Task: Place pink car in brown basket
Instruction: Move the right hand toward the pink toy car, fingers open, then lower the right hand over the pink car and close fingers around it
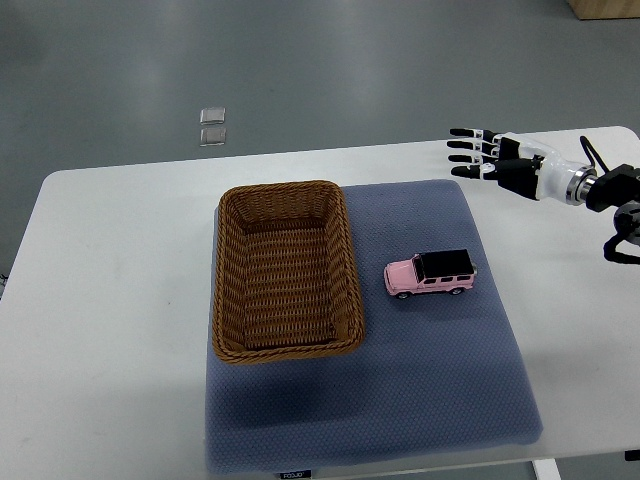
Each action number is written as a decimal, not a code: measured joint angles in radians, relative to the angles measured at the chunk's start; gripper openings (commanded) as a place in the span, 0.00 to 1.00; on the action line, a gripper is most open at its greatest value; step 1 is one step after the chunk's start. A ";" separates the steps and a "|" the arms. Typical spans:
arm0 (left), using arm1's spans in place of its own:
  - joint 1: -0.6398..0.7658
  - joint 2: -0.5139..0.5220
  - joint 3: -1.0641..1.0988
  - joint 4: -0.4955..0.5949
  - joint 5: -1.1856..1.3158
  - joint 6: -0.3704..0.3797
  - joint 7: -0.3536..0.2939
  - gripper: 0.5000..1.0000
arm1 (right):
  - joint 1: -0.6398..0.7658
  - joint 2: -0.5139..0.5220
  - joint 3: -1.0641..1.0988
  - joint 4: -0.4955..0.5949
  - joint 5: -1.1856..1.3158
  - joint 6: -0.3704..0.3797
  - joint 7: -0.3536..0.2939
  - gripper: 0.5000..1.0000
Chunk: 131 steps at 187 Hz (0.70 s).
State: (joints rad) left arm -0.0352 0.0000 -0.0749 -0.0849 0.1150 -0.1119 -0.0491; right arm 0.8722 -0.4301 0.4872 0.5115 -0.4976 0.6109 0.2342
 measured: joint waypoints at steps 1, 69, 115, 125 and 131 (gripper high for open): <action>0.000 0.000 0.000 0.000 0.000 0.000 0.000 1.00 | 0.000 -0.003 0.000 0.004 -0.010 0.000 0.003 0.83; 0.000 0.000 0.000 -0.004 0.000 0.000 0.000 1.00 | -0.014 -0.126 -0.006 0.242 -0.563 0.000 0.185 0.83; 0.000 0.000 0.000 -0.005 0.000 0.000 0.000 1.00 | -0.038 -0.151 -0.103 0.351 -0.749 -0.149 0.207 0.83; 0.000 0.000 0.000 -0.006 0.000 0.000 0.000 1.00 | -0.040 -0.166 -0.120 0.371 -0.757 -0.161 0.217 0.83; 0.000 0.000 0.000 -0.006 0.000 0.000 0.000 1.00 | -0.042 -0.172 -0.126 0.383 -0.759 -0.165 0.223 0.83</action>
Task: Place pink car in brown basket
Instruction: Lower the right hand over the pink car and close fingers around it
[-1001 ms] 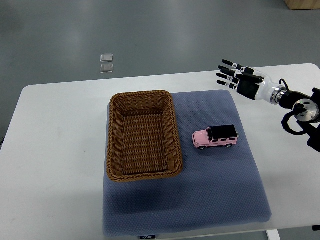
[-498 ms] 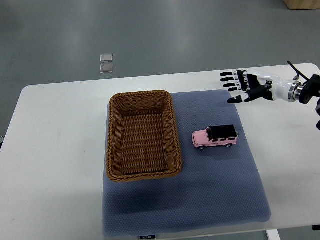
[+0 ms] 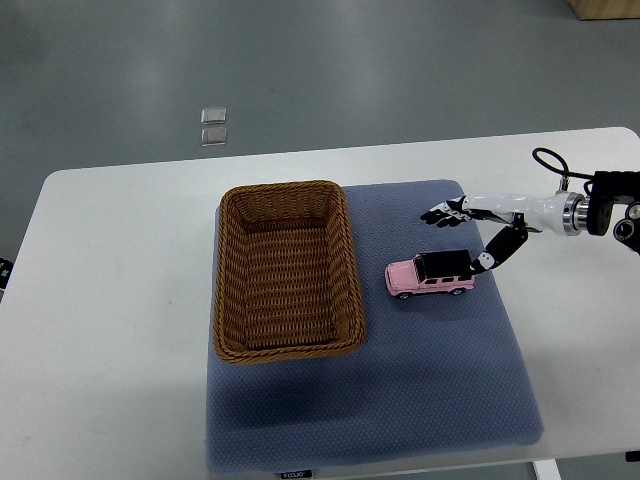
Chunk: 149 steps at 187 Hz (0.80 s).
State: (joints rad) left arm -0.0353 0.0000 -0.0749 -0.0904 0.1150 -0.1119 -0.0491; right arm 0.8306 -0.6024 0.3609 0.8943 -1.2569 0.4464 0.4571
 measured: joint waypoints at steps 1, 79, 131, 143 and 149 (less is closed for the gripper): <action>0.000 0.000 0.000 0.000 0.000 0.000 0.000 1.00 | 0.000 -0.001 -0.001 0.002 0.000 0.000 0.001 0.83; 0.000 0.000 0.000 0.000 0.000 0.000 0.000 1.00 | -0.041 -0.014 -0.017 0.086 -0.034 -0.129 0.007 0.83; 0.000 0.000 0.000 0.000 0.000 0.000 0.000 1.00 | -0.060 -0.013 -0.073 0.098 -0.076 -0.303 0.008 0.83; 0.000 0.000 0.000 0.000 0.000 0.000 0.000 1.00 | -0.060 -0.013 -0.084 0.100 -0.077 -0.324 0.009 0.82; 0.000 0.000 0.000 0.000 0.000 0.000 0.000 1.00 | -0.060 -0.013 -0.087 0.100 -0.078 -0.331 0.009 0.82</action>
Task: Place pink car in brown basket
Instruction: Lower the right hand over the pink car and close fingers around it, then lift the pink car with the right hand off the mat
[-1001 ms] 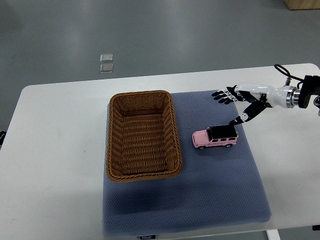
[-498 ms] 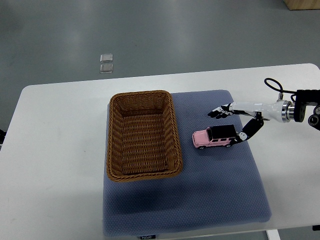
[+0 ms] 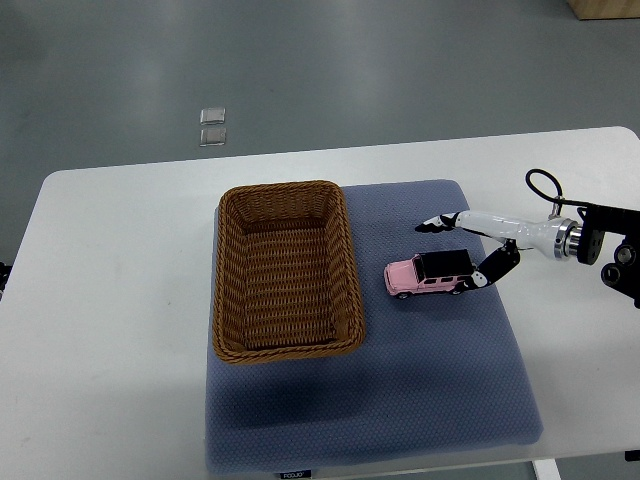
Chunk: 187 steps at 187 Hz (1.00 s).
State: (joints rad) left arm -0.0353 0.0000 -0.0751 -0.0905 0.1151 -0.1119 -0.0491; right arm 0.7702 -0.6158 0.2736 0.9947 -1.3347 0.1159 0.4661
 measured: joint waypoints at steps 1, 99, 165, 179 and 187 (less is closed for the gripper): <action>0.000 0.000 0.000 0.000 0.000 0.000 0.000 1.00 | 0.000 0.000 0.000 0.000 0.000 -0.001 0.000 0.82; 0.000 0.000 0.000 0.000 0.000 0.000 0.000 1.00 | -0.010 0.018 -0.006 0.022 0.000 -0.009 -0.001 0.66; 0.000 0.000 0.000 0.000 0.000 0.000 0.000 1.00 | -0.015 0.030 -0.007 0.021 -0.003 -0.008 -0.003 0.36; 0.000 0.000 0.000 0.000 0.000 0.000 0.000 1.00 | -0.015 0.030 -0.008 0.021 -0.003 -0.008 -0.003 0.31; 0.000 0.000 0.000 0.000 0.000 0.000 0.000 1.00 | -0.015 0.029 -0.011 0.021 -0.004 -0.008 -0.003 0.29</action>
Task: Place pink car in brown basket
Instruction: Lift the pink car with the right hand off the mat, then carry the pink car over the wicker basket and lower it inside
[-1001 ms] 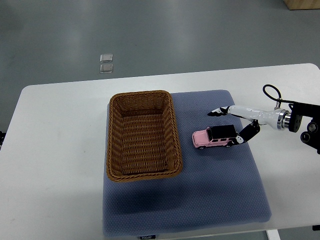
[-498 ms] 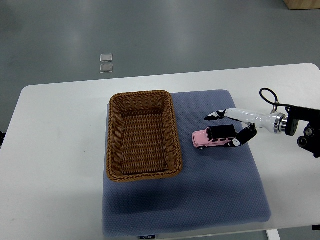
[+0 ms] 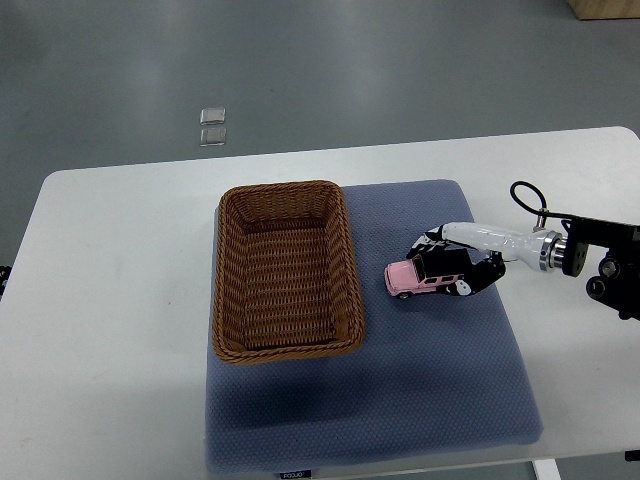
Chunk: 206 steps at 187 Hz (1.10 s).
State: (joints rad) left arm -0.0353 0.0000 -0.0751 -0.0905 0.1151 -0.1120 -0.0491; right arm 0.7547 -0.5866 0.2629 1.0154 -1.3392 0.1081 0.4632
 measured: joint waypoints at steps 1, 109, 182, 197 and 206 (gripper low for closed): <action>0.000 0.000 0.000 0.000 0.000 0.000 0.000 1.00 | 0.000 0.000 0.000 0.000 0.000 0.000 0.000 0.29; 0.000 0.000 0.000 0.000 0.000 0.000 0.000 1.00 | 0.022 -0.017 0.008 -0.001 -0.001 -0.005 0.016 0.00; 0.000 0.000 0.000 0.000 0.000 0.000 0.000 1.00 | 0.163 -0.008 0.009 -0.008 0.013 0.009 0.026 0.00; 0.000 0.000 0.000 0.000 0.000 0.000 0.000 1.00 | 0.205 -0.004 0.005 -0.009 0.015 0.014 0.026 0.00; 0.000 0.000 0.000 0.000 0.000 0.000 0.000 1.00 | 0.232 0.010 0.003 -0.011 0.015 0.022 0.026 0.00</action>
State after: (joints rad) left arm -0.0352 0.0000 -0.0749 -0.0905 0.1151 -0.1120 -0.0490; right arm 0.9863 -0.5769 0.2657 1.0040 -1.3241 0.1306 0.4894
